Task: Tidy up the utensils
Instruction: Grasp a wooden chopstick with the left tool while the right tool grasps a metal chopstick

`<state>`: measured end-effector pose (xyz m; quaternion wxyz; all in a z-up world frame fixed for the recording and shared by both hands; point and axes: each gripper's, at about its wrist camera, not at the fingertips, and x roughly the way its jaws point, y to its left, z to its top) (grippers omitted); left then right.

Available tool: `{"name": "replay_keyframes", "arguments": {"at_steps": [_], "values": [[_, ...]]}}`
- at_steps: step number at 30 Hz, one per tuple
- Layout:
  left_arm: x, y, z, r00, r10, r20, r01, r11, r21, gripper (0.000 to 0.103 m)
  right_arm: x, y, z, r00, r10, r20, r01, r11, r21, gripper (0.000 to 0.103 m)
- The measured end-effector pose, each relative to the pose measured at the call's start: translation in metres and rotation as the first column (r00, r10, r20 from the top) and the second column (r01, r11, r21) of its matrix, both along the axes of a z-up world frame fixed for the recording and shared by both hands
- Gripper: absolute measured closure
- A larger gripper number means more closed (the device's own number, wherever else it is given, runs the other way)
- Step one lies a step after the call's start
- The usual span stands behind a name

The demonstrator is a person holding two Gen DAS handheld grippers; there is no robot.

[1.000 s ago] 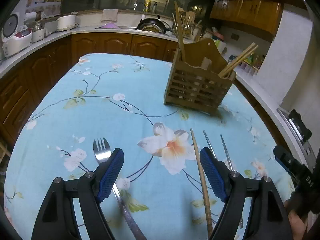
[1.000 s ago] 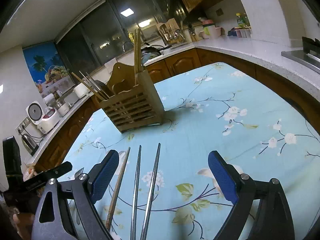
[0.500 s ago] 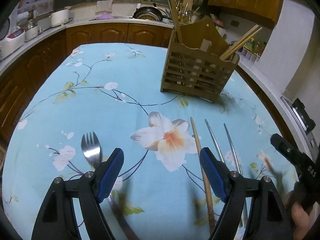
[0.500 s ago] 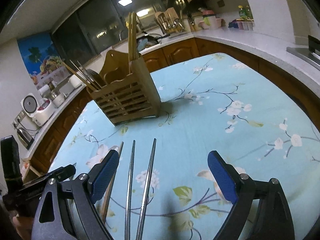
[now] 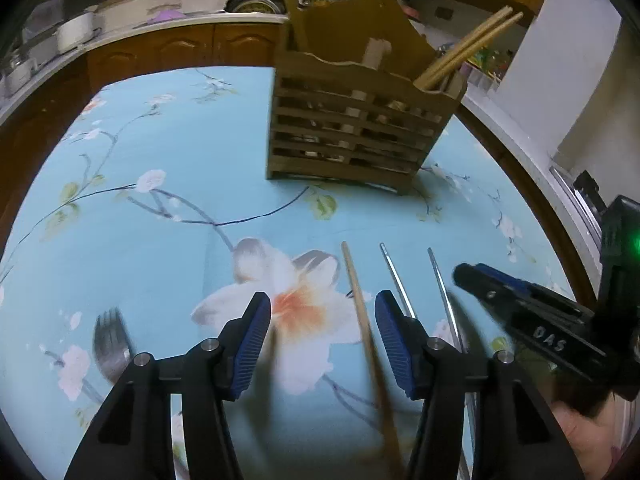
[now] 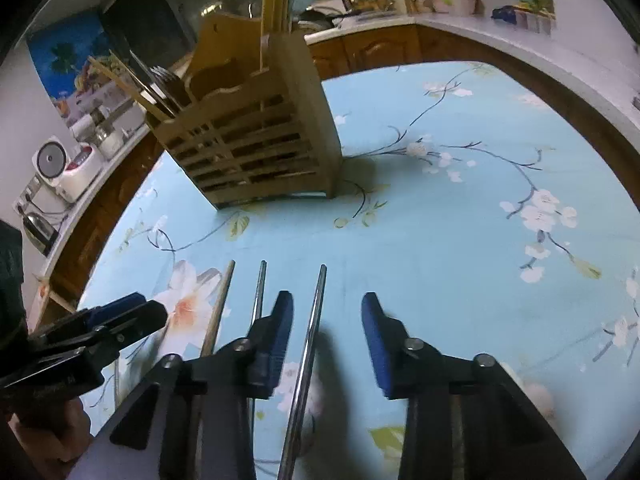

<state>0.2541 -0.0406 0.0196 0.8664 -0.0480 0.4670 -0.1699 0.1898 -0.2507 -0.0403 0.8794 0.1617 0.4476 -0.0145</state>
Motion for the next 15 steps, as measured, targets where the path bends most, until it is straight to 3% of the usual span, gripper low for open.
{"name": "replay_keyframes", "arguments": {"at_steps": [3, 8, 10, 15], "values": [[0.011, -0.011, -0.006, 1.0, -0.022, -0.008, 0.022, 1.0, 0.016, 0.052, 0.008, 0.002, -0.007, 1.0, 0.012, -0.027, -0.013, 1.0, -0.012, 0.076], [0.029, -0.029, -0.027, 0.997, -0.048, -0.06, 0.051, 0.998, 0.043, 0.071, 0.015, 0.005, -0.01, 0.999, 0.034, -0.042, -0.036, 0.998, -0.045, 0.079], [0.032, -0.034, -0.033, 0.998, -0.05, -0.047, 0.053, 0.997, 0.059, 0.073, 0.017, 0.008, -0.009, 0.998, 0.048, -0.043, -0.05, 0.997, -0.065, 0.079], [0.03, -0.047, -0.037, 0.996, -0.093, -0.019, 0.094, 0.991, 0.095, 0.091, 0.02, 0.025, -0.01, 0.993, 0.101, -0.055, -0.11, 0.972, -0.206, 0.085]]}}
